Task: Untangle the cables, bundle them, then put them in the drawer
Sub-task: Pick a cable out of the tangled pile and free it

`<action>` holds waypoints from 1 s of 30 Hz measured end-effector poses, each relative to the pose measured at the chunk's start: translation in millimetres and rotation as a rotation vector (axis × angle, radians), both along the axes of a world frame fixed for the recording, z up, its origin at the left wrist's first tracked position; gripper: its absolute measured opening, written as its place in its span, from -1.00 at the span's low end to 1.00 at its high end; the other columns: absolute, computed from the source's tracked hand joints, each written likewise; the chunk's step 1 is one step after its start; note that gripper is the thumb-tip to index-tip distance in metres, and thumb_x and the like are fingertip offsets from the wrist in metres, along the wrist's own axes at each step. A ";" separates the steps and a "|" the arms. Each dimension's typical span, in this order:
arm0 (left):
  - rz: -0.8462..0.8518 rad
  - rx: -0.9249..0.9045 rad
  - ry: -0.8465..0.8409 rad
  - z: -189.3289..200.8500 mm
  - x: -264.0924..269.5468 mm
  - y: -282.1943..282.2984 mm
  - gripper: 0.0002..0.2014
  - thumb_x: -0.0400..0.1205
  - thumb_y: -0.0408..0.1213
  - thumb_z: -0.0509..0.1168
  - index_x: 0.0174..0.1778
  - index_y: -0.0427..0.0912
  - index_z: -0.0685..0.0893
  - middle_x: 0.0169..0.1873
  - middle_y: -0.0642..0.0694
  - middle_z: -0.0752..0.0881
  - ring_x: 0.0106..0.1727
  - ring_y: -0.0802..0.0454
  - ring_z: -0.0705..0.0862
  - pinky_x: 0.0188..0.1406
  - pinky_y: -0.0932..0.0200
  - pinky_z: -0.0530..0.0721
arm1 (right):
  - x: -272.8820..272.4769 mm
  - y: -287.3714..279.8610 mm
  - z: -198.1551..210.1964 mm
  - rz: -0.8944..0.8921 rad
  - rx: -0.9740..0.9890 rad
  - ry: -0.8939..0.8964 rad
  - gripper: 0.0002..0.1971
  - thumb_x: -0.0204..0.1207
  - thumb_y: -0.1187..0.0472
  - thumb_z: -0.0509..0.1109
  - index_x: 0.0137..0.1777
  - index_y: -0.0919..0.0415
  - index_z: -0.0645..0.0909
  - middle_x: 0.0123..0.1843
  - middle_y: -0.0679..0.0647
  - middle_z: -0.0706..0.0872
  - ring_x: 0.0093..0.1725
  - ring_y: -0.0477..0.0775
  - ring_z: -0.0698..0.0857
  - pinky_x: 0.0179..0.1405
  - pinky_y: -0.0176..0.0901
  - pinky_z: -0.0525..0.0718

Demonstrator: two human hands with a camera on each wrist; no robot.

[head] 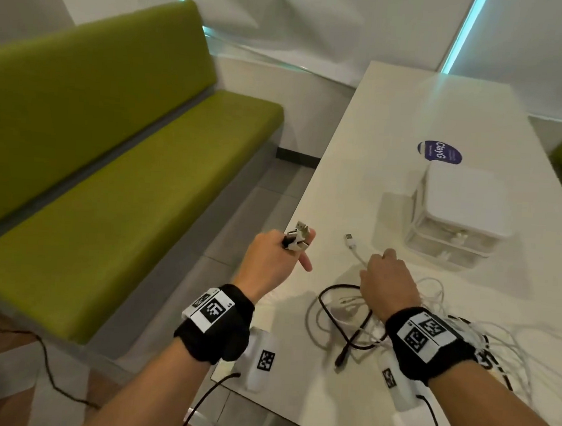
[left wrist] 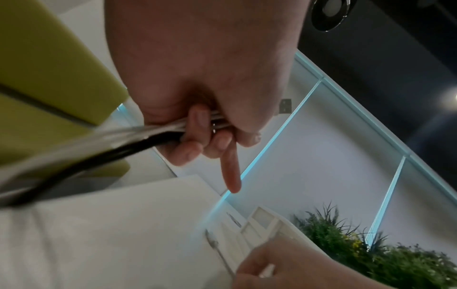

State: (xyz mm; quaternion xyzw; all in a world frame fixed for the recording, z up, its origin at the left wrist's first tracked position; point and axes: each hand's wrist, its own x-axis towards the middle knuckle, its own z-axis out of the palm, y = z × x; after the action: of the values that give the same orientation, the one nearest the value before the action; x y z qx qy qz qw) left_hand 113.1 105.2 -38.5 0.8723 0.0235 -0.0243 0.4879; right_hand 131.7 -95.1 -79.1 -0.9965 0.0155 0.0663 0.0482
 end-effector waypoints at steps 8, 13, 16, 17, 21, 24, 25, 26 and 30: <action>0.130 -0.462 0.212 -15.1 -2.0 -46.5 -0.60 0.65 0.12 0.26 -0.37 0.06 0.86 -0.32 -0.11 0.66 -0.52 0.06 0.36 -0.37 0.12 0.42 | -7.2 -0.6 9.1 -0.079 0.204 0.017 -0.90 0.59 0.37 0.13 -0.01 0.24 0.47 0.07 0.23 0.64 -0.02 0.27 0.60 -0.18 -0.06 0.45; 0.153 -0.640 0.255 -8.6 -12.1 -56.6 -0.59 0.74 -0.02 0.20 -0.01 -0.27 0.83 -0.24 -0.10 0.66 -0.67 0.16 0.32 -0.35 0.17 0.59 | -23.8 -4.5 27.3 -0.140 0.603 -0.141 -0.86 0.68 0.22 0.17 0.10 0.16 0.55 -0.09 0.12 0.75 -0.11 0.16 0.72 -0.15 -0.01 0.66; 0.120 -0.707 0.221 -5.4 -19.1 -61.1 -0.44 0.73 0.13 0.10 0.05 -0.31 0.79 -0.19 -0.18 0.71 -0.61 0.12 0.42 -0.14 0.14 0.77 | -40.7 -8.2 39.5 -0.084 0.830 -0.206 -0.78 0.67 0.25 0.23 0.22 0.07 0.62 -0.21 -0.03 0.78 -0.25 -0.03 0.74 -0.23 -0.16 0.68; 0.117 -0.722 0.219 -4.1 -21.4 -62.5 -0.42 0.71 0.17 0.09 0.03 -0.28 0.80 -0.16 -0.18 0.75 -0.54 0.08 0.55 0.05 0.03 0.77 | -47.0 -9.6 42.7 -0.059 0.863 -0.230 -0.76 0.66 0.27 0.25 0.23 0.05 0.65 -0.23 -0.06 0.78 -0.28 -0.07 0.75 -0.23 -0.21 0.68; 0.081 -0.801 0.239 0.8 -29.8 -74.0 -0.38 0.67 0.23 0.08 -0.01 -0.29 0.76 -0.07 -0.13 0.85 0.03 -0.12 0.81 0.39 -0.19 0.57 | -72.2 -9.1 54.5 0.053 0.994 -0.278 -0.67 0.63 0.37 0.29 0.13 -0.07 0.74 -0.29 -0.23 0.78 -0.38 -0.15 0.72 -0.30 -0.43 0.59; 0.028 -0.836 0.262 7.6 -34.8 -85.7 -0.38 0.62 0.25 0.07 0.10 -0.23 0.75 -0.09 -0.13 0.85 0.03 -0.07 0.81 0.39 -0.17 0.58 | -80.7 -10.1 55.9 0.125 1.014 -0.277 -0.66 0.62 0.38 0.32 0.16 -0.07 0.76 -0.22 -0.27 0.80 -0.40 -0.12 0.72 -0.29 -0.42 0.60; 0.010 -0.841 0.265 8.5 -35.8 -88.0 -0.38 0.62 0.25 0.07 0.15 -0.21 0.76 -0.03 -0.16 0.84 0.06 -0.06 0.80 0.39 -0.14 0.59 | -81.2 -11.4 55.6 0.131 1.015 -0.274 -0.65 0.62 0.39 0.32 0.16 -0.07 0.76 -0.22 -0.23 0.80 -0.41 -0.11 0.71 -0.29 -0.42 0.60; -0.005 -0.849 0.263 8.5 -36.1 -88.2 -0.40 0.65 0.23 0.06 0.15 -0.19 0.77 0.02 -0.18 0.83 0.11 -0.06 0.79 0.39 -0.12 0.59 | -80.9 -11.6 55.1 0.138 1.015 -0.266 -0.64 0.61 0.40 0.32 0.17 -0.05 0.77 -0.24 -0.21 0.78 -0.42 -0.09 0.71 -0.30 -0.43 0.59; -0.035 -0.919 0.268 13.2 -38.6 -91.6 -0.42 0.71 0.13 0.03 0.08 -0.27 0.79 0.07 -0.22 0.81 0.09 -0.08 0.76 0.14 0.03 0.71 | -82.1 -16.2 53.2 0.144 1.057 -0.253 -0.63 0.58 0.46 0.31 0.15 0.02 0.79 -0.29 -0.32 0.74 -0.42 -0.11 0.67 -0.32 -0.42 0.57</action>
State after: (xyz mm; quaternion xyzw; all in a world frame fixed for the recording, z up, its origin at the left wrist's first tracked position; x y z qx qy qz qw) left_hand 74.6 13.7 -25.3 0.5556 0.0584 -0.1526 0.8153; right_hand 49.5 -111.3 -26.0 -0.8352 -0.0943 -0.0521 0.5393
